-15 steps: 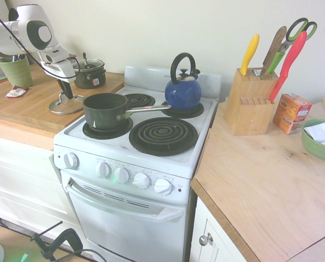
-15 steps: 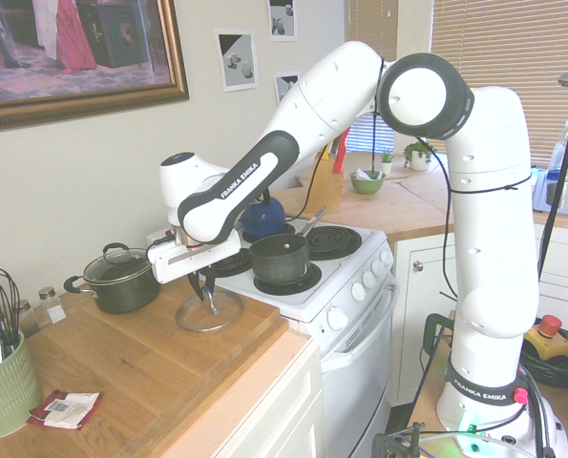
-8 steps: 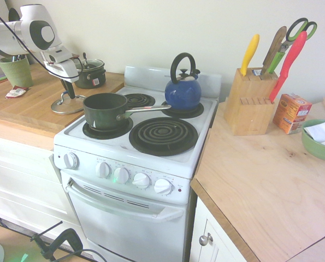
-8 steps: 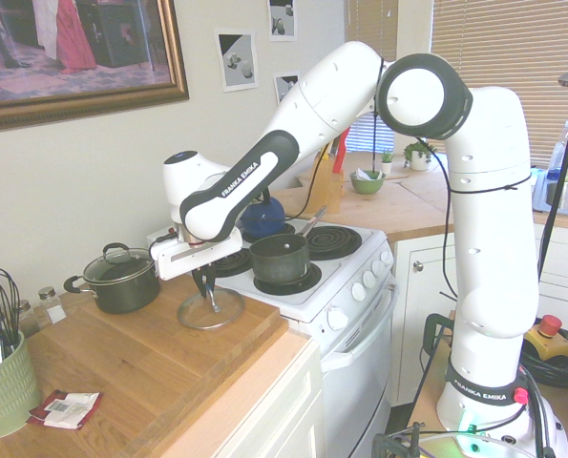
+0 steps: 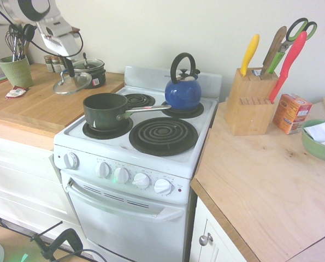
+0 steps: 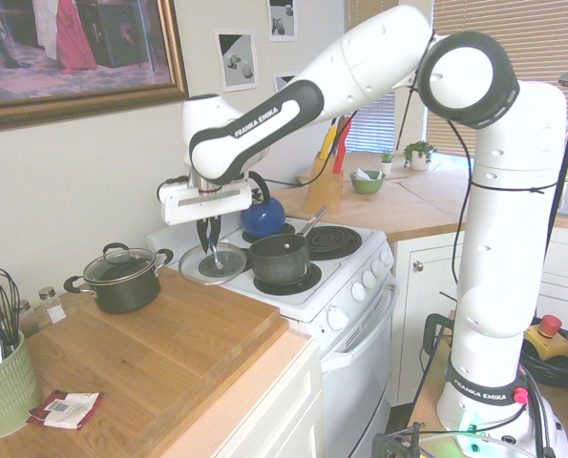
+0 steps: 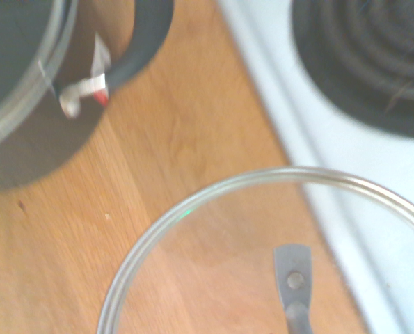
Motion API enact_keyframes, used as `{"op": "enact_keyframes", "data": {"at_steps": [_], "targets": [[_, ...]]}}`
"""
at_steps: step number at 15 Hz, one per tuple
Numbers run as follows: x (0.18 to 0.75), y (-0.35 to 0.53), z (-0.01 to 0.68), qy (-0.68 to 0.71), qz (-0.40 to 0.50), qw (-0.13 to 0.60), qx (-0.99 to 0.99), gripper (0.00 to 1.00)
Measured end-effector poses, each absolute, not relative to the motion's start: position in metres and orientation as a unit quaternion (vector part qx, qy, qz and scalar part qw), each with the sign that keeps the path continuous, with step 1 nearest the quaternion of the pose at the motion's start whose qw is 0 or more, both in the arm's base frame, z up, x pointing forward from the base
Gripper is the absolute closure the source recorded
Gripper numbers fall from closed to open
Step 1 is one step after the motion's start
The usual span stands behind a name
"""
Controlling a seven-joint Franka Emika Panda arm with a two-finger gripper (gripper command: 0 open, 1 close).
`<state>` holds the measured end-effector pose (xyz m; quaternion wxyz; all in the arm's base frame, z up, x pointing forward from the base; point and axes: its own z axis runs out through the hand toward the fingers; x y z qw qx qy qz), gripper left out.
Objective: Cover the lid of the pot
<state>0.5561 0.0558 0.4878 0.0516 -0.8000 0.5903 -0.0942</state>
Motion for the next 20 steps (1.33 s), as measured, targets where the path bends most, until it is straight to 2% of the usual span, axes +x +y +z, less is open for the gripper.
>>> {"op": "enact_keyframes", "data": {"at_steps": [5,20], "targets": [[0.546,0.009,0.526,0.616,-0.097,0.065,-0.779,1.00],[0.523,-0.120,0.488,0.686,-0.049,0.067,-0.723,1.00]]}}
